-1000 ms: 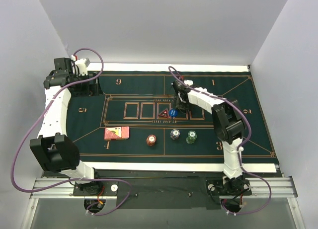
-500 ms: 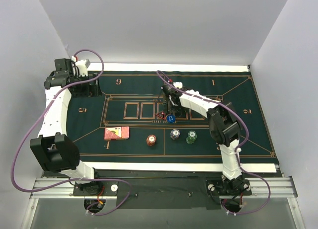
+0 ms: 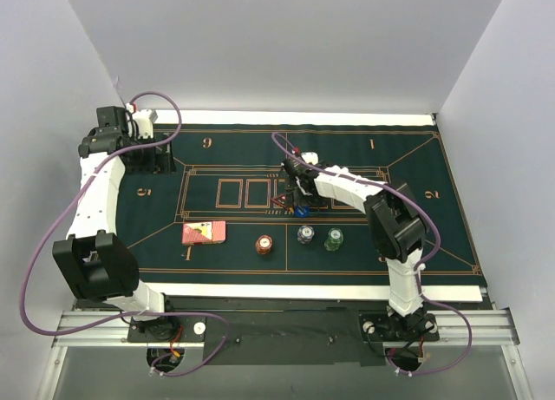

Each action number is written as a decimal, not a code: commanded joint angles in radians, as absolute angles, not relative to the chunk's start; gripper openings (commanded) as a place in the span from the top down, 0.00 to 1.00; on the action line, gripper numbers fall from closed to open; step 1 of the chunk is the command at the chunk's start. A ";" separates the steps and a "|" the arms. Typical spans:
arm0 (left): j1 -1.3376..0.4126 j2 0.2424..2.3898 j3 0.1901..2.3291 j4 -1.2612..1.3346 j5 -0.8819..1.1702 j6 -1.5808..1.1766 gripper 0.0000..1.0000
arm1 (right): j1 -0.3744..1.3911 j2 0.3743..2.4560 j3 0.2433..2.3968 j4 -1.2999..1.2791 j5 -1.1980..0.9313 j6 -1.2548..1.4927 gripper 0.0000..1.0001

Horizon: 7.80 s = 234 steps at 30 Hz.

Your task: Distribute texas hold em gaming equipment

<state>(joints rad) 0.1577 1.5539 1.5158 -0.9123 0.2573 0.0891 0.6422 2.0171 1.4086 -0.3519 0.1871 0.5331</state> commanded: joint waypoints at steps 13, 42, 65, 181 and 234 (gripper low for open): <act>0.176 1.499 1.500 -0.871 0.247 0.106 0.05 | 0.664 1.942 1.279 -0.390 0.163 0.554 0.44; 0.206 1.493 1.473 -0.844 0.271 0.066 0.04 | 0.822 2.173 1.984 -0.488 -0.026 0.451 0.76; 0.318 1.532 1.416 -0.856 0.436 0.090 0.04 | 0.904 2.530 2.272 -0.173 -0.330 0.549 0.23; 0.192 1.416 1.419 -0.925 0.308 0.170 0.04 | 0.730 2.212 1.769 -0.440 0.173 0.373 0.26; 0.198 1.399 1.368 -0.917 0.310 0.245 0.04 | 0.230 1.784 1.339 -0.514 0.377 0.554 0.31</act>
